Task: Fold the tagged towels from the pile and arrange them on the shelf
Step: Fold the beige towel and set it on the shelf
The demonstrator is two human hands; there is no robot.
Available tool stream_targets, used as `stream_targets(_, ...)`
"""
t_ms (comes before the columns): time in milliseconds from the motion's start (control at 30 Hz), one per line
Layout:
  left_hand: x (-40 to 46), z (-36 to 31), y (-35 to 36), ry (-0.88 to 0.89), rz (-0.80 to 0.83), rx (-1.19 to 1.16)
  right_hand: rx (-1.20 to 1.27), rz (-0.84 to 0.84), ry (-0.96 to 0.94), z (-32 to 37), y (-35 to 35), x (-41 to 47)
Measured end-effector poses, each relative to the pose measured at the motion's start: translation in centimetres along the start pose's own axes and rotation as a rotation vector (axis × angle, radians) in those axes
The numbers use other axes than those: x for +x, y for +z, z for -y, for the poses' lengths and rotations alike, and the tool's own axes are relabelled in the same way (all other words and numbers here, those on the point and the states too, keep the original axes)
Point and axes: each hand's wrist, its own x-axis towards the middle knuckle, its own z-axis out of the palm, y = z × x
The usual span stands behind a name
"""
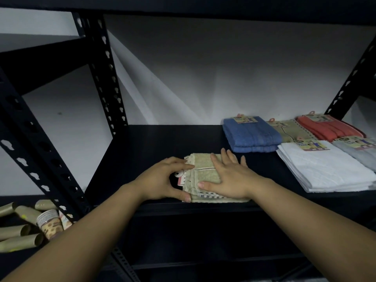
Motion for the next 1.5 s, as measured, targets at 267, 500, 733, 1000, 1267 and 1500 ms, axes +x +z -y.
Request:
stream_targets(267,-0.9,-0.7,0.0,-0.012,-0.085,-0.068,-0.061,-0.114,-0.191,4.2,1.6,0.6)
stream_targets(500,-1.3,-0.8,-0.4,-0.033,-0.144,-0.179,0.002,-0.281,-0.165,4.7,1.6,-0.7)
stream_targets(733,0.1,-0.4,0.1,-0.105,-0.046,-0.031,-0.078,-0.452,-0.251,4.3,6.0,-3.5)
stream_targets(1000,0.0,-0.6,0.1,0.003,-0.068,0.013,0.513,-0.627,-0.316,1.4,5.1,-4.3)
stream_targets(1267,2.5,-5.6,-0.1,0.016,-0.152,-0.592,0.972,-0.627,-0.114,-2.1,0.0,-5.6)
stream_targets(1500,8.5,-12.9,0.5,-0.105,-0.333,-1.065,1.077,-0.718,-0.067,-6.4,-4.0,-6.6)
